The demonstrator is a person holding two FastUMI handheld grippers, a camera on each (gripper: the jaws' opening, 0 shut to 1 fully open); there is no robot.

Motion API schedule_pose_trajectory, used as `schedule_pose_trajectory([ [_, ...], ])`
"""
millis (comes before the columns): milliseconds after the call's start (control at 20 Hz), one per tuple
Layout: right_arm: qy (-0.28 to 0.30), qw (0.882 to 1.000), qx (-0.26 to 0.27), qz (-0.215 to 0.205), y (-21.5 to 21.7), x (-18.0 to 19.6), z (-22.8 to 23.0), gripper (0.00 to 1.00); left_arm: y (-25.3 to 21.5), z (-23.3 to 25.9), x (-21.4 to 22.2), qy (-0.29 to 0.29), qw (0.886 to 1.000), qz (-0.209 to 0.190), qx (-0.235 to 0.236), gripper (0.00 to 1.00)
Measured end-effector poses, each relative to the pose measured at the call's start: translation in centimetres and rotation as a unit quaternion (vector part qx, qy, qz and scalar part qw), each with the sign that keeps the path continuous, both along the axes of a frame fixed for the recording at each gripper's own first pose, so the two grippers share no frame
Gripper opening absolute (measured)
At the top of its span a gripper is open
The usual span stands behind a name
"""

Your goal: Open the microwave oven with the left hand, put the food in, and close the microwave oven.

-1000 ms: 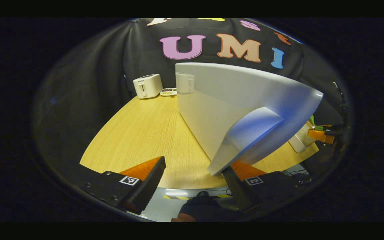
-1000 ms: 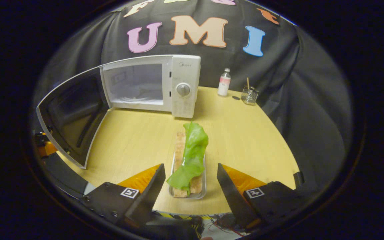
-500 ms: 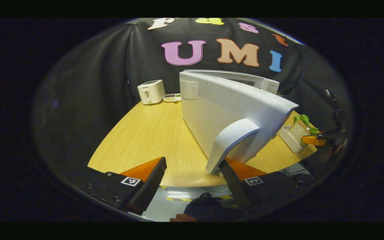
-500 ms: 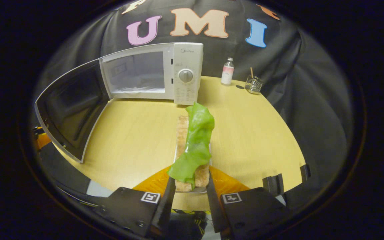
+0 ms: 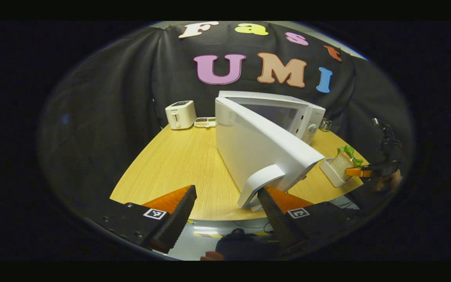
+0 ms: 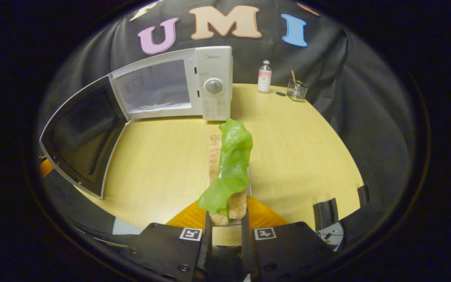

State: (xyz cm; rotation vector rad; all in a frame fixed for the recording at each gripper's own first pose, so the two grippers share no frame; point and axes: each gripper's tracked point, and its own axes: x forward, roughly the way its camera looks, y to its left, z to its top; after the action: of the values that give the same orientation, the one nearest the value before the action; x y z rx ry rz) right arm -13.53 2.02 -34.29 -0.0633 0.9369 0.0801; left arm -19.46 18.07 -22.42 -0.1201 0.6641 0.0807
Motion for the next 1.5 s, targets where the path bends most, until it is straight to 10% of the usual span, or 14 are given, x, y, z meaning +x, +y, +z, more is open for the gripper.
schedule_pose_trajectory([
  [650,-0.03,0.999,0.037,0.013,1.9,5.1,5.3,0.29,0.1,0.5,-0.9,-0.011,1.0,-0.02,0.016,0.95],
  [1500,0.03,0.981,0.189,-0.001,18.3,13.8,2.6,0.34,7.1,1.4,-3.0,-0.024,0.998,0.049,0.04,0.94],
])
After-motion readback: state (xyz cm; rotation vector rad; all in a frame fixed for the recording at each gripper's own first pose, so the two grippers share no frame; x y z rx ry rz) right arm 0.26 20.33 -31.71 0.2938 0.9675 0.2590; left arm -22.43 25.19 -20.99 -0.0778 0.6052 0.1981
